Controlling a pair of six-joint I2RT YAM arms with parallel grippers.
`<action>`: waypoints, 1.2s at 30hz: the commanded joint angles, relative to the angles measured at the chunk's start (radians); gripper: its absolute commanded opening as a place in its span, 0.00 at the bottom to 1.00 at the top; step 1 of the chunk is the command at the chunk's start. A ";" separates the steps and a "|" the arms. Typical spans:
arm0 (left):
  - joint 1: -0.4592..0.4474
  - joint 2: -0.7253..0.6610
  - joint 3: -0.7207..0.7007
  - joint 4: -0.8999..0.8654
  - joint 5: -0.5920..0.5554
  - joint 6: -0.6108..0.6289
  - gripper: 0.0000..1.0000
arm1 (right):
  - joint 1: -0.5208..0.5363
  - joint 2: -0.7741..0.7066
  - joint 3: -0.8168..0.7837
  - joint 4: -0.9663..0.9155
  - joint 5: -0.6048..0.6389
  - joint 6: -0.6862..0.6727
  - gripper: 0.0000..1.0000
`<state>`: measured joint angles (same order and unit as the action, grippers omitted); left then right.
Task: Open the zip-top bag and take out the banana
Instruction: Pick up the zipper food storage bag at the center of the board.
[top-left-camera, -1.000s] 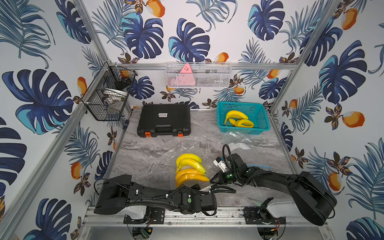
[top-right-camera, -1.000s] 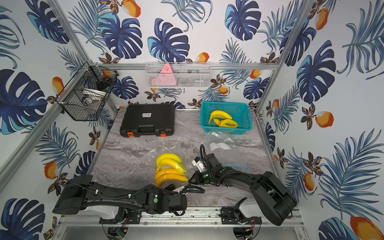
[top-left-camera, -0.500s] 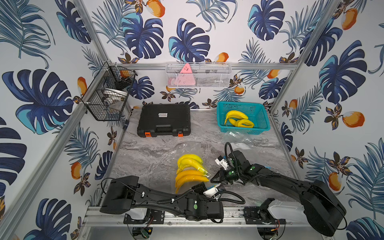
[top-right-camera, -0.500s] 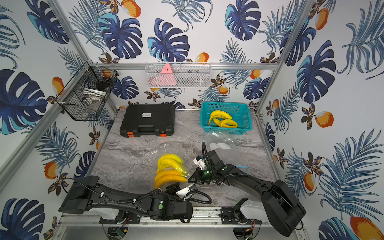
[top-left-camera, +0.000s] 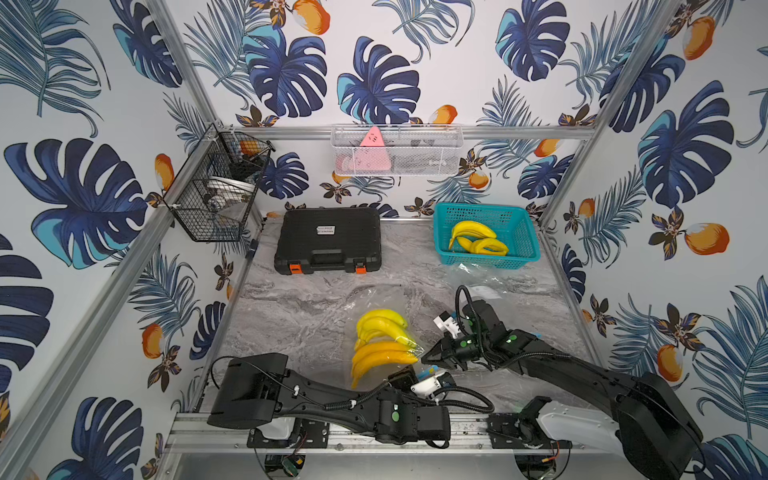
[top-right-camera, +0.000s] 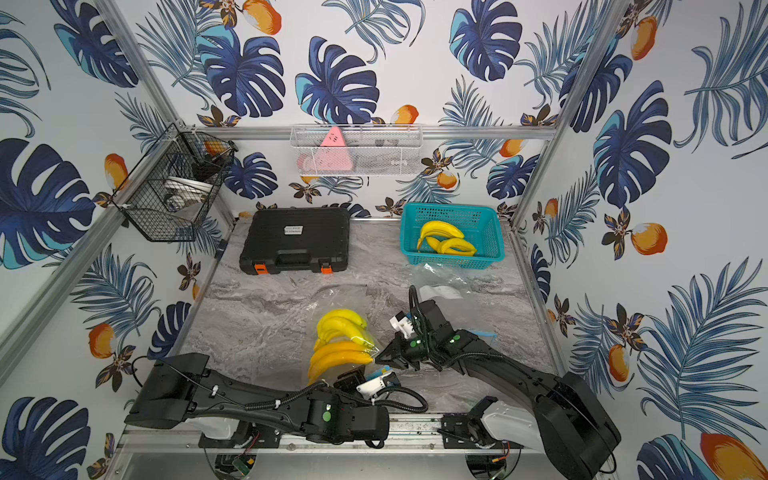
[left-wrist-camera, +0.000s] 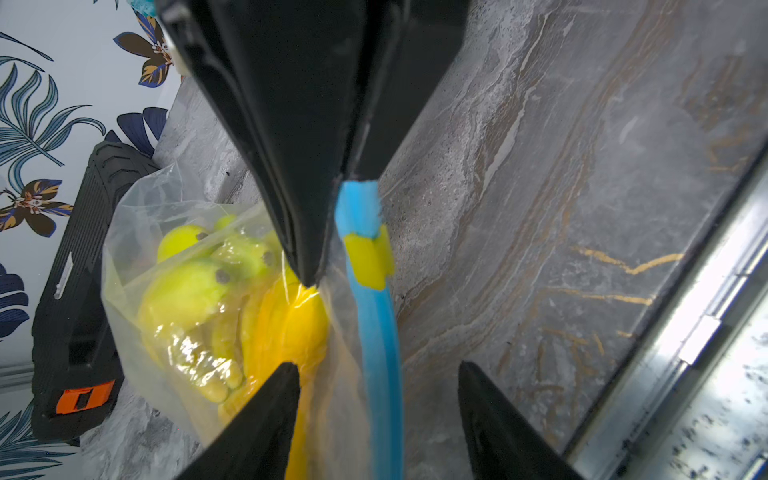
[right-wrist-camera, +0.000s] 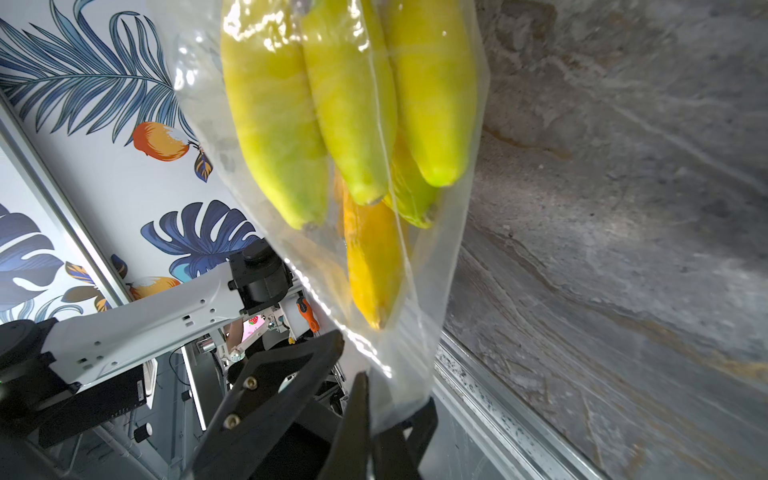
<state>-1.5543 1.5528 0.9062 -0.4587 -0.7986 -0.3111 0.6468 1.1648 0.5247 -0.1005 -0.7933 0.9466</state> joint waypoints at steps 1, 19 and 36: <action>-0.003 0.015 0.003 0.032 -0.011 0.004 0.65 | -0.003 -0.011 -0.002 0.074 -0.025 0.074 0.05; 0.127 -0.177 -0.061 0.182 0.152 0.121 0.00 | -0.010 -0.085 0.046 -0.087 0.050 -0.018 0.43; 0.279 -0.376 -0.113 0.148 0.535 0.214 0.00 | -0.237 -0.104 0.176 -0.278 0.022 -0.614 0.67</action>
<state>-1.2991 1.1965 0.7906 -0.3069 -0.3420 -0.1249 0.4118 1.0866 0.7078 -0.3244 -0.7990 0.5442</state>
